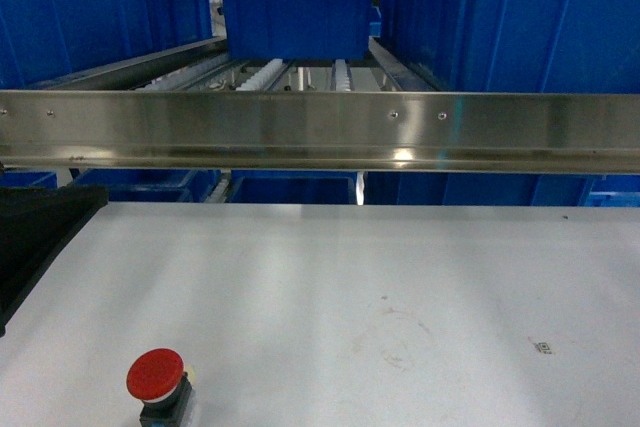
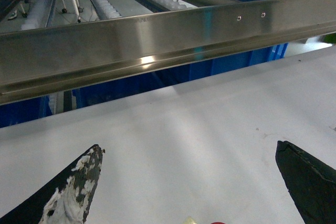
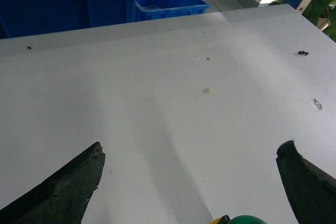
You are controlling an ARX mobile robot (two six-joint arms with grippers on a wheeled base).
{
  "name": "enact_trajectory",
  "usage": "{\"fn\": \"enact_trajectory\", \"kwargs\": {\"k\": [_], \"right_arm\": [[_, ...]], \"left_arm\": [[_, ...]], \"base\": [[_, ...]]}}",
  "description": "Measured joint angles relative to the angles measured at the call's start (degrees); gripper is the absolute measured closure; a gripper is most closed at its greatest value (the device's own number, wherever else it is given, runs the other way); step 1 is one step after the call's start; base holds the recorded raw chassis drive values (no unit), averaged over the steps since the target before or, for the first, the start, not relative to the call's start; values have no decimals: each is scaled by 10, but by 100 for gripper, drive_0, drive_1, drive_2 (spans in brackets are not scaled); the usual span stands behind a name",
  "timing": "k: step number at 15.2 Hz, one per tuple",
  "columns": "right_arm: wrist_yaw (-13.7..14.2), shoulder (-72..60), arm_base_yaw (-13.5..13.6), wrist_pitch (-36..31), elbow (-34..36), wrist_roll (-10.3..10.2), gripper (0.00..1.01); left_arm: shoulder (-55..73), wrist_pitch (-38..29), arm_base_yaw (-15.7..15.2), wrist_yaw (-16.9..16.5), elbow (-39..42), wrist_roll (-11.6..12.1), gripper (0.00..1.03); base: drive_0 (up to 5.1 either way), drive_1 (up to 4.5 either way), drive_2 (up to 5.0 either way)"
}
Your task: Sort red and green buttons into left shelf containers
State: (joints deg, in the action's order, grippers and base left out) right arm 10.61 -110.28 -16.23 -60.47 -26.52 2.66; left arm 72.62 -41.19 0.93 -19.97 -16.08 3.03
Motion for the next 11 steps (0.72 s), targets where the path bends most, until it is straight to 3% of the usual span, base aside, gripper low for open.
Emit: {"fn": "enact_trajectory", "kwargs": {"k": [2, 5, 11], "right_arm": [[22, -27, -17, -3, -20, 0, 3], [31, -49, -49, 4, -49, -1, 3], [30, -102, -61, -4, -61, -3, 3]], "left_arm": [[0, 0, 0, 0, 0, 0, 5], [0, 0, 0, 0, 0, 0, 5], [0, 0, 0, 0, 0, 0, 5]], "base": [[0, 0, 0], [0, 0, 0], [0, 0, 0]]}}
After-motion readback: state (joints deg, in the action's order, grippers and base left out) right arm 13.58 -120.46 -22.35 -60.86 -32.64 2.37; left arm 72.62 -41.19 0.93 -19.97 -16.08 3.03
